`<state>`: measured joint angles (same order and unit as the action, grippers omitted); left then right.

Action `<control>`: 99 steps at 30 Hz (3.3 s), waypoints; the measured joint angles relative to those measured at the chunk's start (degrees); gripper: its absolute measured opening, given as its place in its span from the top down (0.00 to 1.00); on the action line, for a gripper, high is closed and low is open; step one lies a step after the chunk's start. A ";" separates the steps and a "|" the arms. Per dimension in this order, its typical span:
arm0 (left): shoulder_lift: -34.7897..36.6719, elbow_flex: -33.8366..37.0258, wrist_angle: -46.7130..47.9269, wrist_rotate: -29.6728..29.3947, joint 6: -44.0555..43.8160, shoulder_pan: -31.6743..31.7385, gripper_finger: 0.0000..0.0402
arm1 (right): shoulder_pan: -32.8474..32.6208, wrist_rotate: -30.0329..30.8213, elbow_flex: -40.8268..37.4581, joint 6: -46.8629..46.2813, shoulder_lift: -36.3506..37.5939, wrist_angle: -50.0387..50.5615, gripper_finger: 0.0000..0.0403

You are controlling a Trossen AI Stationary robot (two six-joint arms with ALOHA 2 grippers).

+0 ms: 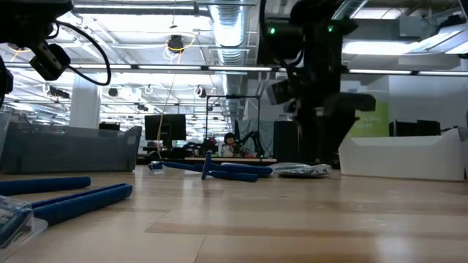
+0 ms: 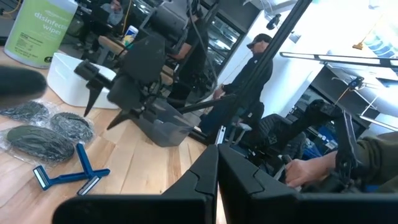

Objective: Pick & Place Travel size toiletries
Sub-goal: Put the black hairbrush into the white bin

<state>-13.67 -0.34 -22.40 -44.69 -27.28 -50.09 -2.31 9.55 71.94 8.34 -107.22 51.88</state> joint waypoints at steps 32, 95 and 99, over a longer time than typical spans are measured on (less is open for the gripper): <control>0.00 -0.02 -0.49 0.00 0.00 0.02 1.00 | 2.94 -0.95 -0.01 0.75 1.57 -0.15 0.98; 0.00 0.00 -1.31 -0.02 0.00 0.01 1.00 | 11.87 7.44 -0.04 -42.22 14.76 31.95 0.69; 0.01 0.00 -1.35 -0.01 0.02 0.02 1.00 | 11.85 7.42 -0.04 -42.23 18.82 27.51 0.54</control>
<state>-13.66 -0.34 -23.75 -44.70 -27.27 -50.06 9.54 16.97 71.90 -33.89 -88.40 79.39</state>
